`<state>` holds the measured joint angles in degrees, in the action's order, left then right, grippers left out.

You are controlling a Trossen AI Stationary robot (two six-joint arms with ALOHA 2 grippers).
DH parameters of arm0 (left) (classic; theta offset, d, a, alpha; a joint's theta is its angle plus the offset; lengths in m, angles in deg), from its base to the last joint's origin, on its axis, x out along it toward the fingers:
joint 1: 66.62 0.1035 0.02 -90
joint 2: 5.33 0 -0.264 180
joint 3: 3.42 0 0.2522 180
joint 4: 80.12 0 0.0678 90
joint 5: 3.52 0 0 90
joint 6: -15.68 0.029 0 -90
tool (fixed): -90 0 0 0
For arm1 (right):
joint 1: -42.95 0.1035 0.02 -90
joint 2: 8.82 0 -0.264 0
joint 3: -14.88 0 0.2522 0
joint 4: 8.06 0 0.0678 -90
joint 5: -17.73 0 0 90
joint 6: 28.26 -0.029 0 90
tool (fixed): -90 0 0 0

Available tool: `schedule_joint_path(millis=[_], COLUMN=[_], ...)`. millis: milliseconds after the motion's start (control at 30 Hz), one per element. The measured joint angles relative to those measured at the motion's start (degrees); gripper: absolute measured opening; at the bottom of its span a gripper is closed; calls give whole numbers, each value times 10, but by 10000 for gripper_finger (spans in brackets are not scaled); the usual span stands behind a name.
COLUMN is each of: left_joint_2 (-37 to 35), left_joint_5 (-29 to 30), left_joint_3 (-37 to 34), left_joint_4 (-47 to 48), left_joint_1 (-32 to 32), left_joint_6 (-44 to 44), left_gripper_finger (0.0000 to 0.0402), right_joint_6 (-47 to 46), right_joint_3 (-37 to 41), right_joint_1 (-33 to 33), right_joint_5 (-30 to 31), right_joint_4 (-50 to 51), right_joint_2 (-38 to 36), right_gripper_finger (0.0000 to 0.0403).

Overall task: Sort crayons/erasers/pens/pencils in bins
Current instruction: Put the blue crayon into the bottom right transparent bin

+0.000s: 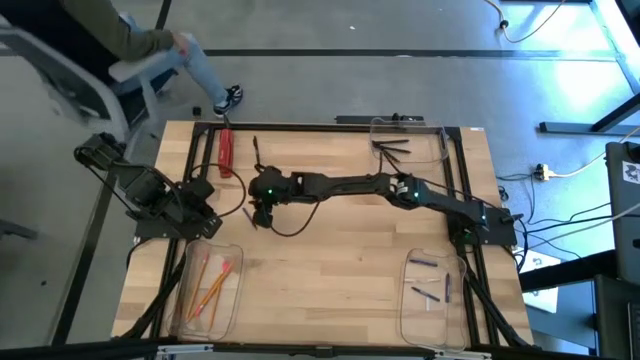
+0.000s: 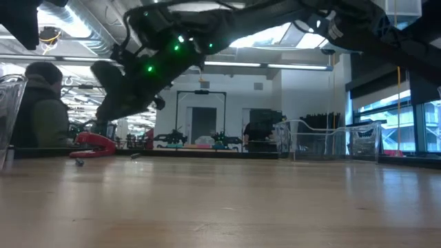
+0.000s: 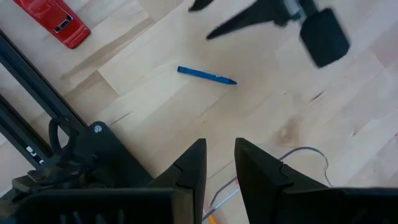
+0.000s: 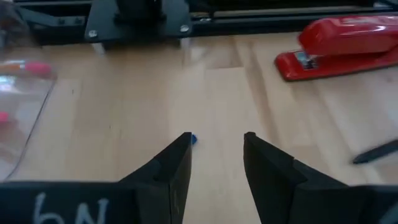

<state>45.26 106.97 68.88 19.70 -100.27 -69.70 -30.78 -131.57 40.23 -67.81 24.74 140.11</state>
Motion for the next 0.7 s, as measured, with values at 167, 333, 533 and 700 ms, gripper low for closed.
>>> schedule_joint_path(millis=[167, 333, 533, 700], left_joint_2=[0, 0, 0, 0], left_joint_5=[0, 0, 0, 1], left_joint_3=[0, 0, 0, 0], left_joint_4=[0, 0, 0, 0], left_joint_1=[0, 0, 0, 0], left_joint_6=[-1, -1, -1, 0], left_gripper_finger=[77, 77, 77, 77], right_joint_6=[-2, -33, -49, -49], right_joint_3=[0, 0, 0, 0], right_joint_1=[9, 19, 28, 30], right_joint_5=[2, 5, 6, 5], right_joint_4=[-20, -44, -60, -56], right_joint_2=[11, 13, 26, 37], right_gripper_finger=[143, 143, 143, 143])
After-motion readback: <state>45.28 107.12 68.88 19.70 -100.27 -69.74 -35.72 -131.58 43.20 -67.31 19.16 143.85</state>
